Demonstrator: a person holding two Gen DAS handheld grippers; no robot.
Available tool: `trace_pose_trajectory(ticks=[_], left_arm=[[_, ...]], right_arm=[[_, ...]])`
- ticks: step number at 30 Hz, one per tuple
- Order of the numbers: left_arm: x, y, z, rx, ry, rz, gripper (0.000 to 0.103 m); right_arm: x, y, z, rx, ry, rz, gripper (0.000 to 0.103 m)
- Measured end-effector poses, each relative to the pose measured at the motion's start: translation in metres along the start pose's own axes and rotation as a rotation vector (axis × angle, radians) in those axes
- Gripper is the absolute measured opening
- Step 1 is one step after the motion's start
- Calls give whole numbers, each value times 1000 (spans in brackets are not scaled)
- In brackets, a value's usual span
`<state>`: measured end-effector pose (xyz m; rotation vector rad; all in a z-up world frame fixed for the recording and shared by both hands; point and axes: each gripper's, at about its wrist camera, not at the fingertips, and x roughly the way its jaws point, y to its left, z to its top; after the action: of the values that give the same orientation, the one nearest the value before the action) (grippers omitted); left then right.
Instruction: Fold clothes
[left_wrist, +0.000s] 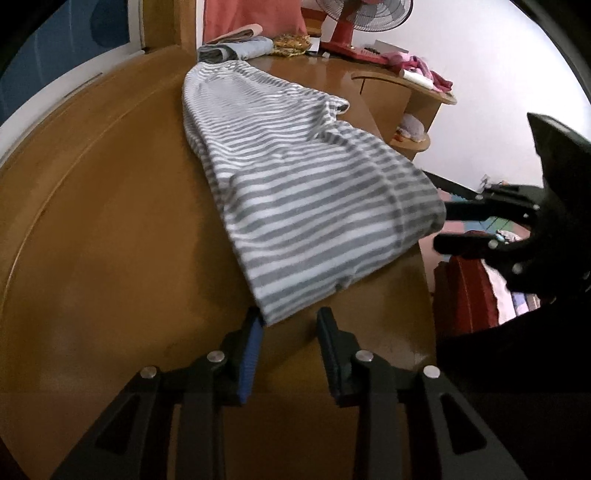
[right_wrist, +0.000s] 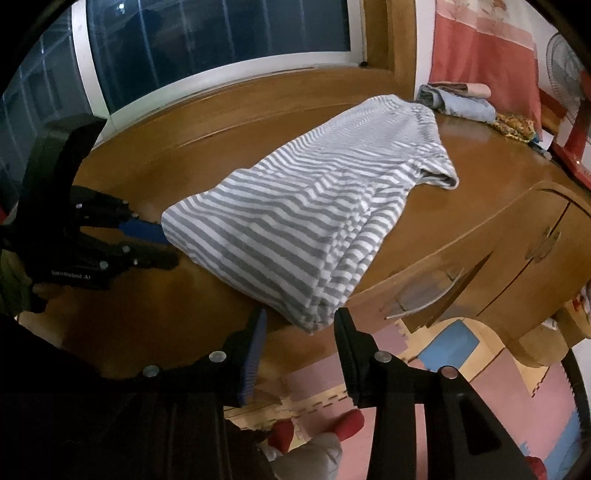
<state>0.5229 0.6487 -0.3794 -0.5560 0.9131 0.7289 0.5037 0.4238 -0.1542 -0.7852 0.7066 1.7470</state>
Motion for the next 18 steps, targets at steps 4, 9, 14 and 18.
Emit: trace_pose_trajectory(ticks=[4, 9, 14, 18], left_arm=[[2, -1, 2, 21, -19, -6, 32], [10, -8, 10, 9, -43, 6, 32], [9, -16, 10, -8, -53, 41, 32], [-8, -24, 10, -20, -82, 41, 32]], right_arm=[[8, 4, 1, -16, -4, -14, 38], [12, 4, 0, -19, -25, -42, 38], [14, 2, -2, -15, -48, -55, 26], [-1, -4, -1, -2, -83, -34, 18]])
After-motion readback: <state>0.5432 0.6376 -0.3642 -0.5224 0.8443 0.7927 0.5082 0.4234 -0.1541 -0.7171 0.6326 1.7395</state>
